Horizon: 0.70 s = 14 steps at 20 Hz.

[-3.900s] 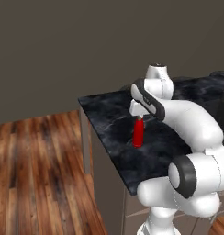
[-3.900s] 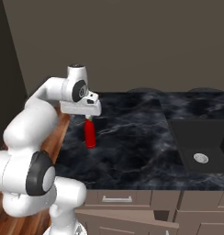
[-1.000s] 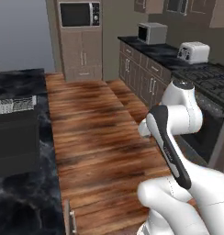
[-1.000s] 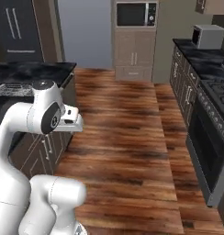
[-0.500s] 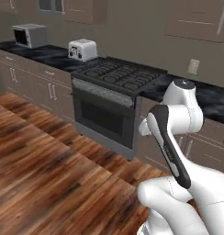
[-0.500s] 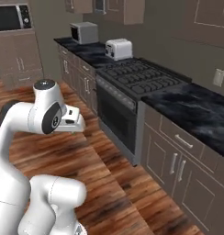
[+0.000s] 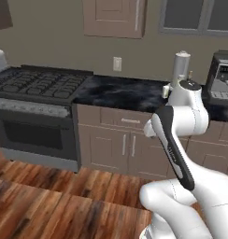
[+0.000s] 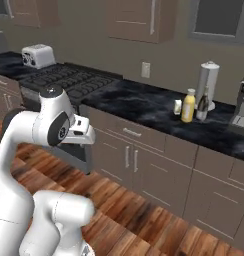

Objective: Move the drinks to the dining counter.

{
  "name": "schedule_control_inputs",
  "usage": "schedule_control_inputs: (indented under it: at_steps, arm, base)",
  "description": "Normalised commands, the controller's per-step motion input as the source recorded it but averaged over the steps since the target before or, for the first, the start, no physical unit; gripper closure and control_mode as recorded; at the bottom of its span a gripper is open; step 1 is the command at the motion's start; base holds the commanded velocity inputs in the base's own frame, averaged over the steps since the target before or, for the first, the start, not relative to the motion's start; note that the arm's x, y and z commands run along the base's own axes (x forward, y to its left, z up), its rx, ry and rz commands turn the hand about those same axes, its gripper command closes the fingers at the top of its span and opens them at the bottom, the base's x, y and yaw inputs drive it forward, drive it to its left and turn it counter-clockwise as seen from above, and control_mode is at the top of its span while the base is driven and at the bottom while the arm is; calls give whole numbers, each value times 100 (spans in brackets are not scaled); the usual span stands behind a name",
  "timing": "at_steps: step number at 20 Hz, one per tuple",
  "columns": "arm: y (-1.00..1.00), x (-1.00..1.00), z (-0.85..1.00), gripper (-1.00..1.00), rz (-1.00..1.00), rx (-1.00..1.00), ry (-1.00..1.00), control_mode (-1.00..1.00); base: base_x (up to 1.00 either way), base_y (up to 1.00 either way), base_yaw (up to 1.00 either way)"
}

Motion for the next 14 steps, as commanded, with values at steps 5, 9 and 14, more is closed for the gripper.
schedule_control_inputs:
  at_steps: [5,9,14]
  arm:
    - [0,0,0,-100,0,0,0,100]
    - [0,0,0,-100,0,0,0,100]
    - [0,0,0,-100,0,0,0,100]
  base:
    - [51,4,-46]
    - [85,28,-41]
    - [97,31,-31]
